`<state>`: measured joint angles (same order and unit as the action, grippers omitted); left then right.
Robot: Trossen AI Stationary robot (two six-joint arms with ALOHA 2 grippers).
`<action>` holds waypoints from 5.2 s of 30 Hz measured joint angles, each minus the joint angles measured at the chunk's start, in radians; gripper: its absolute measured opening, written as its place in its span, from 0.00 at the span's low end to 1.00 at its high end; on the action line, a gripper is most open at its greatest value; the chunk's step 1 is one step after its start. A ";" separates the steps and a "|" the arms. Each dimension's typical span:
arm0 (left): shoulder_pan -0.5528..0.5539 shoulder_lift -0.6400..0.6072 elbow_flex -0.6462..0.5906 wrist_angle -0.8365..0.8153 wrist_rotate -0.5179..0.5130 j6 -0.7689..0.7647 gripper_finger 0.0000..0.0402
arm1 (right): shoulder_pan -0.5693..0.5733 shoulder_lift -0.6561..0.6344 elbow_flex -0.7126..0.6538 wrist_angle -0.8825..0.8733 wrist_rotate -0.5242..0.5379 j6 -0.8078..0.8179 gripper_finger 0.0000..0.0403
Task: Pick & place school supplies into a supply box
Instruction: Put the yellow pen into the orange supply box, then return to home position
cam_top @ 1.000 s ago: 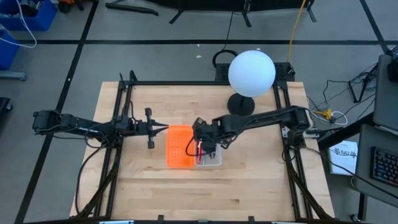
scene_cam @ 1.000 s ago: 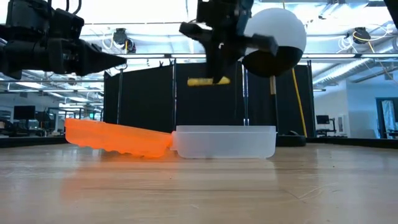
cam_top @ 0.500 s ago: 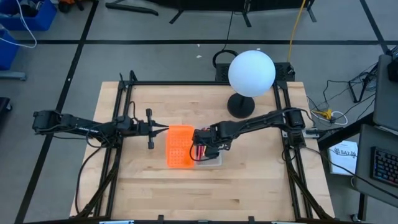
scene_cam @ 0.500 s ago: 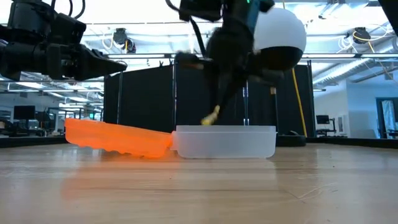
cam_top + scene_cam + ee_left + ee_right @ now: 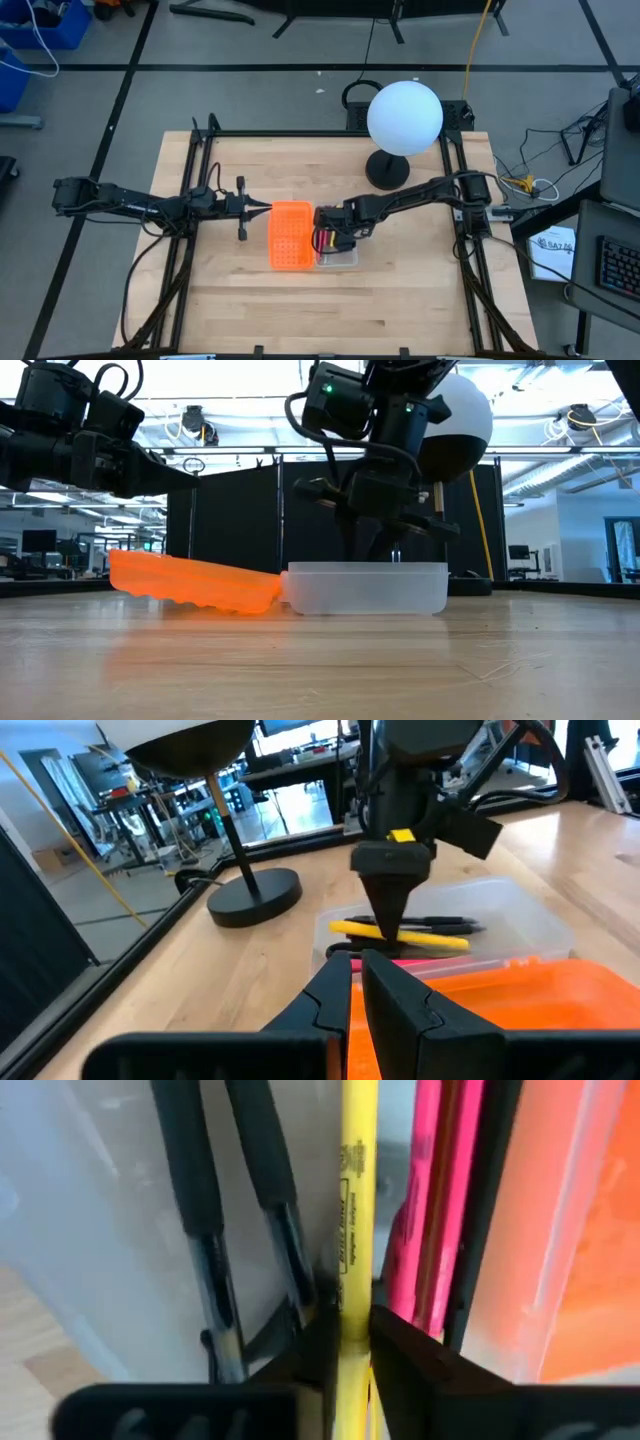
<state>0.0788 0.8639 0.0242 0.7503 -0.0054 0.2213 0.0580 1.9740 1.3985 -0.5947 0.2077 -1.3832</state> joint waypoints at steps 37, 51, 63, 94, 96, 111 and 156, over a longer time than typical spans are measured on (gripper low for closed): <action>-0.130 -0.390 0.000 -0.143 -0.054 0.139 0.01 | -0.035 -1.038 -0.730 0.729 -0.285 1.295 0.00; -0.180 -0.857 0.003 -0.613 -0.066 0.221 0.00 | 0.009 -1.440 -1.062 0.850 -0.237 1.339 0.00; -0.179 -0.841 0.049 -0.787 -0.033 0.235 0.00 | -0.058 -1.710 -1.270 0.975 -0.212 1.445 0.00; -0.178 -0.838 0.011 -0.796 0.027 0.137 0.00 | -0.056 -1.736 -1.382 0.923 -0.205 1.416 0.00; -0.178 -0.835 0.011 -0.796 0.027 0.130 0.00 | -0.056 -1.735 -1.382 0.914 -0.205 1.416 0.00; -0.178 -0.790 0.011 -0.797 -0.019 0.083 0.06 | -0.057 -1.735 -1.383 0.919 -0.206 1.420 0.00; -0.178 -0.790 0.010 -0.755 -0.021 0.086 0.06 | -0.057 -1.735 -1.384 0.918 -0.208 1.420 0.00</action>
<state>-0.0990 0.0742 0.0338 -0.0044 -0.0269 0.3069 0.0013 0.2386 0.0147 0.3237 -0.0006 0.0371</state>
